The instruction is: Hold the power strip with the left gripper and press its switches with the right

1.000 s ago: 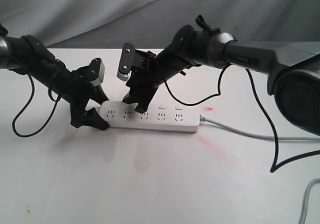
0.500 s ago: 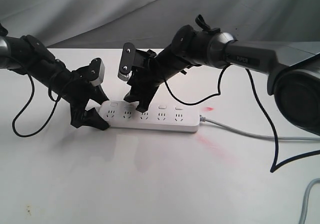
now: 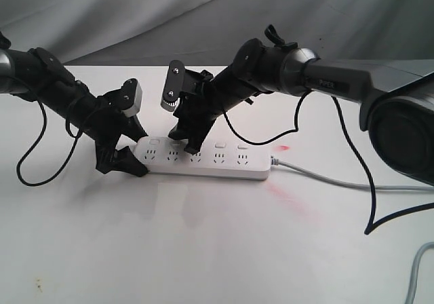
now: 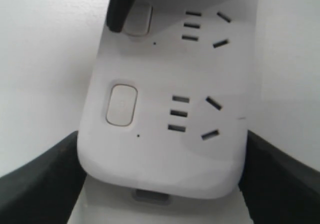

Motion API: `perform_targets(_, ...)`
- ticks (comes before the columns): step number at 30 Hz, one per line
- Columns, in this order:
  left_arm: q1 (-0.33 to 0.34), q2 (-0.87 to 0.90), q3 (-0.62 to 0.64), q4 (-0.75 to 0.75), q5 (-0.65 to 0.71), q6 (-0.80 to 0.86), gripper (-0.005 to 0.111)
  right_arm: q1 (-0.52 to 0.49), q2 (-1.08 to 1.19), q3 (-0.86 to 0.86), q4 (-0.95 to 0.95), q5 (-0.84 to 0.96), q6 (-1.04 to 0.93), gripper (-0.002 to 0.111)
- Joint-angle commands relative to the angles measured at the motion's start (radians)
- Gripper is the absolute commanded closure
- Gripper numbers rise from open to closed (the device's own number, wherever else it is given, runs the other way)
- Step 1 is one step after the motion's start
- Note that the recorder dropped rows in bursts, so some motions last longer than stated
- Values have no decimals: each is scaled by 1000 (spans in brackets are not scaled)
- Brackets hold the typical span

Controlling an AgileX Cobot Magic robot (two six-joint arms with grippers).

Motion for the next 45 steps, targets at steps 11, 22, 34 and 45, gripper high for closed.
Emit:
perform_targets(11, -3, 32, 17, 41, 4, -13, 43, -9, -28, 4, 7, 5, -3, 60)
perform_targets(22, -3, 32, 17, 41, 4, -13, 43, -9, -28, 4, -12, 27, -1, 60)
perform_targets(34, -3, 32, 17, 41, 4, -13, 43, -9, 6, 4, -18, 43, 0, 60)
perform_targets(45, -3, 32, 17, 41, 4, -13, 43, -9, 21, 46, -52, 36, -6, 60)
